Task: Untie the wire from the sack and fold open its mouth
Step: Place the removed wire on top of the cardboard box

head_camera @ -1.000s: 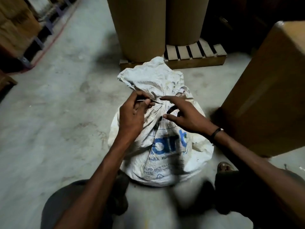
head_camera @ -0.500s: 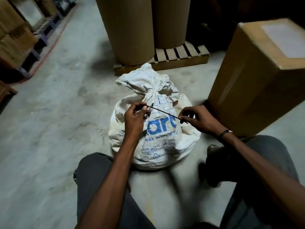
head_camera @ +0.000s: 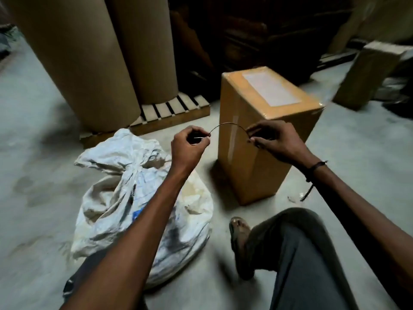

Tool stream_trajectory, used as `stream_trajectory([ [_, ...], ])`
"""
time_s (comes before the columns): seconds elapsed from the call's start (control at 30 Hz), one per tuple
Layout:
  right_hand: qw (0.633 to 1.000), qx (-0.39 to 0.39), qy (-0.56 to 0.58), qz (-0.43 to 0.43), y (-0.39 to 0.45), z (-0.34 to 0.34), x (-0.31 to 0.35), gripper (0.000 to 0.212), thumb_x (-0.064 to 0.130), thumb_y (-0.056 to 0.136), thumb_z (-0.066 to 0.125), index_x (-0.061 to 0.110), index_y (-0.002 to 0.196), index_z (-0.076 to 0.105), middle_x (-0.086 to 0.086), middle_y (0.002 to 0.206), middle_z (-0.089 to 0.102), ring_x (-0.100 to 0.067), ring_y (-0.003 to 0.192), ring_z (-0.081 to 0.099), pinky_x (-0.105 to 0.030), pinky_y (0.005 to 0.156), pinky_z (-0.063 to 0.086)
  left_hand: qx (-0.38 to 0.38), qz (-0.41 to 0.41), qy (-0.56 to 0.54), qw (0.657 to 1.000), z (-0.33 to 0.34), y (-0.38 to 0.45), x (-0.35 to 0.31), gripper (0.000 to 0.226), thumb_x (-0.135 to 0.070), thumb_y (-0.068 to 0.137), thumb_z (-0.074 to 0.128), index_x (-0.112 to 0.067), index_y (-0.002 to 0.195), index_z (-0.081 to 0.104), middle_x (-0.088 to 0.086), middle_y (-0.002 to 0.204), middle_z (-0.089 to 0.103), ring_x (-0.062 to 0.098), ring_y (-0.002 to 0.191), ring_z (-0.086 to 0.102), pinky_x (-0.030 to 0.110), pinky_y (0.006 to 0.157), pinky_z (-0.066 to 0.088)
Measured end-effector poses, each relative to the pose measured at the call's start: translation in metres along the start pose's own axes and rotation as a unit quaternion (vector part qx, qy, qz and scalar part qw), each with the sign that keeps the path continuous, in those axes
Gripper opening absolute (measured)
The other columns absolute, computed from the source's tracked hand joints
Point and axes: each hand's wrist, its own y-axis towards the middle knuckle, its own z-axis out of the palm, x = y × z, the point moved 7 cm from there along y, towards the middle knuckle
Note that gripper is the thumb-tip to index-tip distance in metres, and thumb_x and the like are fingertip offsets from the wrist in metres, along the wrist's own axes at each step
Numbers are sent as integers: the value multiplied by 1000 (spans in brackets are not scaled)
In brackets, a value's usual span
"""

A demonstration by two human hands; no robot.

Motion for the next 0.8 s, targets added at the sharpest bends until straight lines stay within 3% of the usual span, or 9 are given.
stream_trajectory([
  [0.07,998,-61,-5,25,23,-43,-16,25,15,91,79,17,116,76,5,92,78,2,78,74,-9,73,56,17,30,29,999,36,36,-22,9,-14,80,75,-15,89,76,-2,89,79,11,86,76,32,82,62],
  [0.13,990,-123,-32,57,46,-81,-41,23,15,89,81,12,112,78,-3,86,77,-5,74,73,-7,65,52,26,67,75,995,77,69,-42,8,-16,82,76,-19,90,76,-6,89,77,7,86,74,27,81,61],
  [0.23,978,-167,-62,109,76,-118,-82,22,12,88,81,6,109,80,-13,89,79,-20,78,74,-28,71,61,34,95,138,985,137,113,-60,10,-17,85,75,-20,95,77,-7,90,75,5,83,70,22,77,57],
  [0.33,975,-151,-84,136,103,-135,-117,21,7,88,80,2,109,80,-16,95,78,-25,85,76,-37,81,63,41,95,159,982,190,157,-62,8,-18,83,75,-22,89,76,-7,86,75,6,78,71,25,73,57],
  [0.47,979,-107,-106,140,134,-137,-154,21,6,90,79,0,109,78,-15,99,78,-22,84,74,-29,79,60,46,76,202,975,239,202,-42,11,-16,84,76,-24,91,76,-3,95,76,14,88,72,30,75,59],
  [0.6,979,-96,-114,137,165,-134,-183,23,8,90,78,-1,112,77,-16,105,78,-23,90,76,-33,85,63,52,71,249,964,270,234,-9,18,-21,80,80,-37,82,71,-5,95,75,17,88,72,40,79,63],
  [0.8,975,-113,-139,135,212,-133,-199,24,13,86,83,2,108,79,-10,106,78,-15,89,71,-23,81,57,12,86,264,960,289,259,1,15,-19,87,76,-27,100,77,-3,105,75,17,96,69,32,77,56],
])
